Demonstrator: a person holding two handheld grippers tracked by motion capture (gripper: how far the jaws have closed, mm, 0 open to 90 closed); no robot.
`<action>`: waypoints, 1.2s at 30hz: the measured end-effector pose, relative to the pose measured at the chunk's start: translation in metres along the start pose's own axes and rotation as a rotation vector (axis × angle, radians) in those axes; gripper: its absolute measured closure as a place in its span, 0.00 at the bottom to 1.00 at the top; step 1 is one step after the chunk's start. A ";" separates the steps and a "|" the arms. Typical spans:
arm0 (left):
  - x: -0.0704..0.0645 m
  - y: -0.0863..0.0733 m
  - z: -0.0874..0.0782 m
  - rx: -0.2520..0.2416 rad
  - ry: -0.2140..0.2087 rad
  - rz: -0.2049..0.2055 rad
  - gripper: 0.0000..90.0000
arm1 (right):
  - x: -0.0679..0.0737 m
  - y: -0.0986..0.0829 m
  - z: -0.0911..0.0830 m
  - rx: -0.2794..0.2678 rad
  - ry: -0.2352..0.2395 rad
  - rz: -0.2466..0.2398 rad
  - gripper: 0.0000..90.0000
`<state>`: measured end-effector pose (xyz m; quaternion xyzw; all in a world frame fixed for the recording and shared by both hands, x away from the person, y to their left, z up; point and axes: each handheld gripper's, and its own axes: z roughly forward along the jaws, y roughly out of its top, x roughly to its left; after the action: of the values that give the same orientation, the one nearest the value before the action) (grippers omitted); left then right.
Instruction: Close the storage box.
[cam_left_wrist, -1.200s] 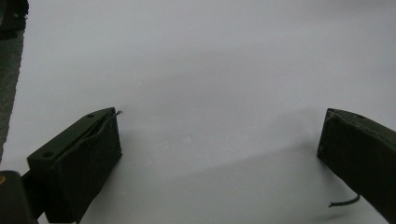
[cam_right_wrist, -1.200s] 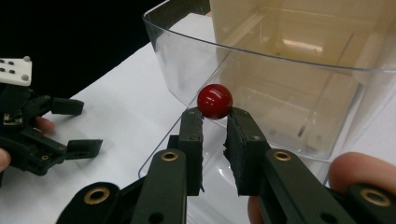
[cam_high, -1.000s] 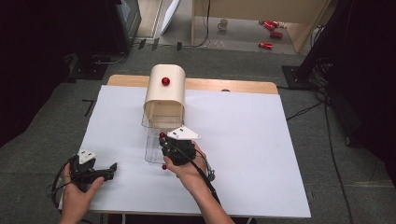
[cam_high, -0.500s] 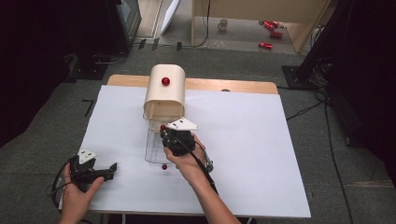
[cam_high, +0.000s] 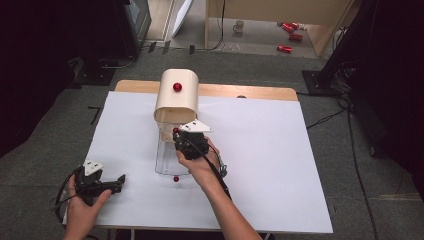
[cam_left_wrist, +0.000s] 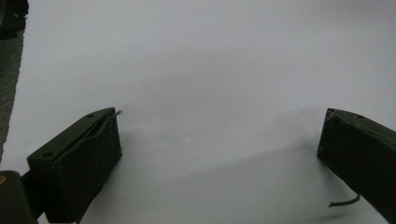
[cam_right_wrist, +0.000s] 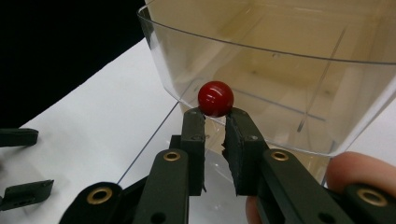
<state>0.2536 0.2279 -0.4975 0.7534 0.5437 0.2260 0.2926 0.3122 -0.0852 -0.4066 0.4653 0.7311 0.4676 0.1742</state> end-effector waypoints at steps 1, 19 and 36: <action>0.000 0.000 0.000 0.000 0.000 0.000 0.00 | -0.001 0.000 0.001 0.000 0.000 -0.002 0.88; 0.000 0.000 0.000 0.000 0.000 0.000 0.00 | -0.008 0.005 0.002 0.015 0.035 -0.004 0.75; 0.000 0.000 0.000 0.001 0.000 0.000 0.00 | -0.033 -0.011 -0.026 0.031 0.041 -0.019 0.02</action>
<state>0.2536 0.2279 -0.4976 0.7533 0.5440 0.2259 0.2924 0.3050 -0.1279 -0.4084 0.4513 0.7459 0.4642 0.1562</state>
